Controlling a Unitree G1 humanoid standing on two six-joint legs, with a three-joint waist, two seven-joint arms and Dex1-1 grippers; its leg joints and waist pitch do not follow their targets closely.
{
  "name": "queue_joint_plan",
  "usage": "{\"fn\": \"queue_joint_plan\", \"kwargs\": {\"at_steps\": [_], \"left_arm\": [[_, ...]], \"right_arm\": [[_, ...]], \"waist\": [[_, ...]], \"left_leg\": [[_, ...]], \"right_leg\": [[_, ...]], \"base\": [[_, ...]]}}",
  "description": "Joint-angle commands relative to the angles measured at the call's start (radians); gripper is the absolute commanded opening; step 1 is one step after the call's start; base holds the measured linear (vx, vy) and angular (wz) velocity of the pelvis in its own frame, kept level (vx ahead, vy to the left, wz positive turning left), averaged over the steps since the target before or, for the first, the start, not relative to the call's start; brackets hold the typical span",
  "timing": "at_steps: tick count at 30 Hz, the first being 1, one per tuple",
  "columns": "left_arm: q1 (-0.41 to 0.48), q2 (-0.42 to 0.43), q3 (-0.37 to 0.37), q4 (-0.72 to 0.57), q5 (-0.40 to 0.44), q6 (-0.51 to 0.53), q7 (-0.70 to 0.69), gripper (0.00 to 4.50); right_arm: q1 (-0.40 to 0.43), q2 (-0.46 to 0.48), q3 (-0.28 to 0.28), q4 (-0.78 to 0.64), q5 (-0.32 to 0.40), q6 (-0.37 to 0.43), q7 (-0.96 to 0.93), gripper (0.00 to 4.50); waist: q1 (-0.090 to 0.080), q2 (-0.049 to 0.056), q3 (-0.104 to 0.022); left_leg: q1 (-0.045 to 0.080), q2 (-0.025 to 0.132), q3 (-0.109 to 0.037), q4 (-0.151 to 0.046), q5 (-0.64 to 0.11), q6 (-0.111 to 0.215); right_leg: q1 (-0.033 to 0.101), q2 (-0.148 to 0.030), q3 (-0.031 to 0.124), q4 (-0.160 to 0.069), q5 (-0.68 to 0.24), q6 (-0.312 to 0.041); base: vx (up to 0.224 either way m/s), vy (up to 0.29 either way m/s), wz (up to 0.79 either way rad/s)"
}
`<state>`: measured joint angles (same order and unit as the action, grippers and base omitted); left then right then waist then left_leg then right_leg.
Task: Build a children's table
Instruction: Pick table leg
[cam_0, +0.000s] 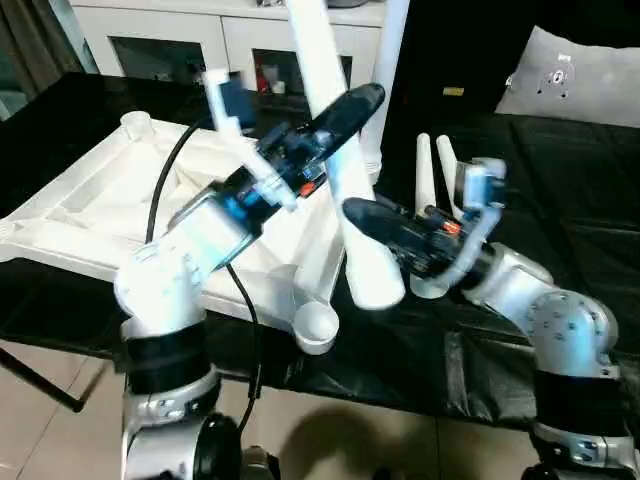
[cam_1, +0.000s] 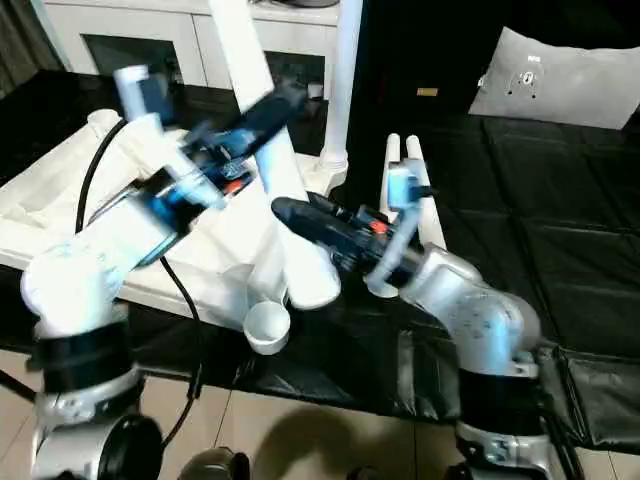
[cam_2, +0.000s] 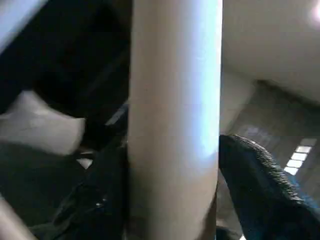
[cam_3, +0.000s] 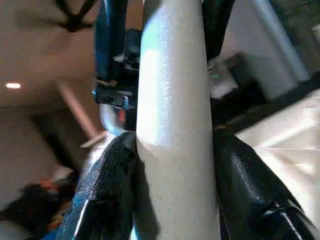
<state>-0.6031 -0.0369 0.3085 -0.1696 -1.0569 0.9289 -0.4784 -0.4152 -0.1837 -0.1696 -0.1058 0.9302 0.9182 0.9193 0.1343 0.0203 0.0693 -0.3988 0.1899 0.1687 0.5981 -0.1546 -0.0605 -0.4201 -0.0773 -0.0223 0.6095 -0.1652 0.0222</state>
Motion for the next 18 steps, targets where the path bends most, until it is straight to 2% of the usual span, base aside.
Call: {"fn": "queue_joint_plan", "kwargs": {"at_steps": [1, 7, 12, 15, 16, 18], "left_arm": [[-0.003, 0.008, -0.009, -0.017, -0.039, 0.019, -0.05, 2.53], [-0.005, 0.027, 0.008, 0.018, -0.075, 0.029, -0.084, 2.0], [-0.006, 0.042, 0.01, 0.033, -0.119, 0.029, -0.082, 1.85], [-0.007, 0.043, 0.012, 0.04, -0.118, 0.028, -0.074, 1.84], [-0.009, 0.05, 0.008, 0.046, -0.099, 0.02, -0.067, 1.84], [-0.01, 0.052, 0.008, 0.048, -0.096, 0.016, -0.065, 1.84]], "right_arm": [[0.01, -0.009, -0.018, -0.006, 0.022, 0.014, -0.002, 1.86], [0.017, -0.019, -0.014, -0.015, 0.046, 0.022, 0.009, 1.86], [0.021, -0.03, -0.015, -0.017, 0.064, 0.028, 0.001, 1.86], [0.023, -0.033, -0.01, -0.02, 0.055, 0.014, -0.004, 1.86], [0.022, -0.037, 0.007, -0.022, -0.003, -0.035, -0.033, 1.86], [0.02, -0.035, 0.011, -0.019, -0.021, -0.047, -0.044, 1.86]], "waist": [[-0.001, -0.008, -0.079], [0.003, -0.006, -0.078], [0.004, -0.004, -0.08], [0.004, -0.003, -0.082], [0.004, -0.002, -0.082], [0.003, -0.004, -0.082]], "left_leg": [[0.021, 0.015, -0.002, -0.071, -0.266, -0.02], [0.023, 0.016, -0.006, -0.076, -0.292, -0.041], [0.022, 0.014, -0.006, -0.075, -0.277, -0.047], [0.021, 0.015, -0.006, -0.075, -0.261, -0.046], [0.021, 0.015, -0.005, -0.073, -0.261, -0.047], [0.021, 0.015, -0.005, -0.074, -0.261, -0.049]], "right_leg": [[0.043, -0.037, 0.015, -0.084, -0.36, -0.131], [0.04, -0.039, 0.015, -0.092, -0.431, -0.084], [0.042, -0.037, 0.016, -0.086, -0.376, -0.095], [0.044, -0.037, 0.016, -0.082, -0.343, -0.106], [0.044, -0.038, 0.016, -0.082, -0.34, -0.107], [0.044, -0.037, 0.016, -0.082, -0.339, -0.107]], "base": [[0.0, 0.0, 0.0], [0.0, 0.0, 0.0], [0.0, 0.0, 0.0], [0.0, 0.0, 0.0], [0.0, 0.0, 0.0], [0.0, 0.0, 0.0]]}}
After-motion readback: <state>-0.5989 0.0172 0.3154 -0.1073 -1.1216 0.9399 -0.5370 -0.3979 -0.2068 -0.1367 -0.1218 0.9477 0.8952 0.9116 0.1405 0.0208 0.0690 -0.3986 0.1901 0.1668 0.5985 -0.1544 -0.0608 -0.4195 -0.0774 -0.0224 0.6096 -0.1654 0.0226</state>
